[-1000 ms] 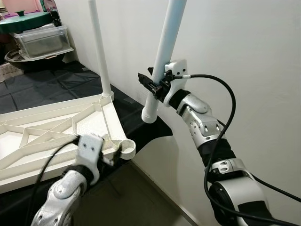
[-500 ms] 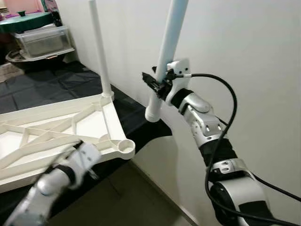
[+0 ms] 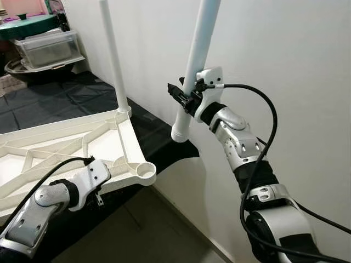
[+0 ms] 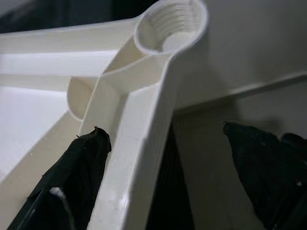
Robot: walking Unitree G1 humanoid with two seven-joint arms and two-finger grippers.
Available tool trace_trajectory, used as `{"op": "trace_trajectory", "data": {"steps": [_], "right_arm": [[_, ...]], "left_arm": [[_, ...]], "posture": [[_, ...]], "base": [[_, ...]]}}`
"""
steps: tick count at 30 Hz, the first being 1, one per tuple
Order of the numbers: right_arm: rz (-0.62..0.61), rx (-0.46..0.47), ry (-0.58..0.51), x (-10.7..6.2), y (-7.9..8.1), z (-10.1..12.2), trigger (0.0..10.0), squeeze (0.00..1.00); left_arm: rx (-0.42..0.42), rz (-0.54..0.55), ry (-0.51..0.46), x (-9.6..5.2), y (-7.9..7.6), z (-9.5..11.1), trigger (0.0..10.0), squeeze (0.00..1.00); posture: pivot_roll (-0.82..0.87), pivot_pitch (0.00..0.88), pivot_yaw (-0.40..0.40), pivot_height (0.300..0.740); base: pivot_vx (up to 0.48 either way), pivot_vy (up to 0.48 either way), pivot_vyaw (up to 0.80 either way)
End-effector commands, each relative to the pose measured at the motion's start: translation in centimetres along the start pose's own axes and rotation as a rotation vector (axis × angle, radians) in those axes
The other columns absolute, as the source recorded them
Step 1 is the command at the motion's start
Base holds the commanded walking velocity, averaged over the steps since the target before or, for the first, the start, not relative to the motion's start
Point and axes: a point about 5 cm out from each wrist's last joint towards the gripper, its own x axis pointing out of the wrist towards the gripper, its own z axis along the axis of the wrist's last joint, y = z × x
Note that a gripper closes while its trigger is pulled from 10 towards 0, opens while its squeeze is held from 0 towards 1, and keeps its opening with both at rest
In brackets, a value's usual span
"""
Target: Building children table
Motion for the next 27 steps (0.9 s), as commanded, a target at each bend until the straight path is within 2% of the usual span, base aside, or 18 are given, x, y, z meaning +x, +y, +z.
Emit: {"op": "trace_trajectory", "data": {"steps": [1,3,4,6,7,8,9,10,15,17,22,27], "right_arm": [[0.007,0.008,-0.025,0.2,0.2,0.7,10.0,0.0],[0.006,0.01,-0.024,0.2,0.2,0.7,10.0,0.0],[-0.005,0.017,-0.031,0.1,0.0,1.1,10.0,0.0],[-0.005,0.017,-0.031,0.1,0.0,1.1,10.0,0.0],[-0.01,0.02,-0.034,0.0,-0.1,1.3,10.0,0.0],[-0.01,0.02,-0.034,0.0,-0.1,1.3,10.0,0.0],[-0.017,0.033,-0.036,-0.1,-0.2,1.6,10.0,0.0],[-0.019,0.042,-0.035,-0.1,-0.3,1.6,10.0,0.0],[-0.023,0.047,-0.033,-0.2,-0.4,1.8,10.0,0.0],[-0.025,0.054,-0.029,-0.3,-0.3,1.7,10.0,0.0],[-0.029,0.059,-0.012,-0.5,-0.2,1.4,10.0,0.0],[-0.03,0.058,-0.008,-0.5,-0.2,1.4,10.0,0.0]], "left_arm": [[0.025,-0.004,0.02,-0.4,0.5,-0.2,10.0,0.0],[0.027,-0.011,0.028,-0.4,0.9,-0.2,10.0,0.0],[0.055,-0.036,0.062,-0.3,2.9,-0.3,10.0,0.0],[0.055,-0.036,0.062,-0.3,2.9,-0.3,10.0,0.0],[0.064,-0.046,0.071,-0.3,3.7,-0.3,10.0,0.0],[0.064,-0.046,0.071,-0.3,3.7,-0.3,10.0,0.0],[0.082,-0.076,0.099,-0.4,5.0,-0.3,10.0,0.0],[0.081,-0.094,0.106,-0.5,5.3,-0.4,10.0,0.0],[0.066,-0.146,0.112,-0.6,5.5,-0.4,10.0,0.0],[0.047,-0.219,0.125,-0.7,5.4,-0.5,10.0,0.0],[0.041,-0.31,0.158,-0.7,5.9,-0.5,10.0,0.0],[0.053,-0.332,0.167,-0.8,6.3,-0.5,10.0,0.0]], "posture": [[-0.02,0.007,0.02,0.74],[-0.02,0.007,0.02,0.74],[-0.01,0.063,0.046,0.74],[-0.01,0.063,0.046,0.74],[-0.01,0.063,0.046,0.74],[-0.01,0.063,0.046,0.74],[-0.01,0.089,0.06,0.74],[-0.01,0.095,0.062,0.74],[0.0,0.107,0.065,0.74],[0.0,0.122,0.071,0.74],[0.0,0.125,0.074,0.74],[0.0,0.127,0.077,0.74]], "base": [[0.0,0.0,0.0],[0.0,0.0,0.0],[0.0,0.0,0.0],[0.0,0.0,0.0],[0.0,0.0,0.0],[0.0,0.0,0.0],[0.0,0.0,0.0],[0.0,0.0,0.0],[0.0,0.0,0.0],[0.0,0.0,0.0],[0.0,0.0,0.0],[0.0,0.0,0.0]]}}
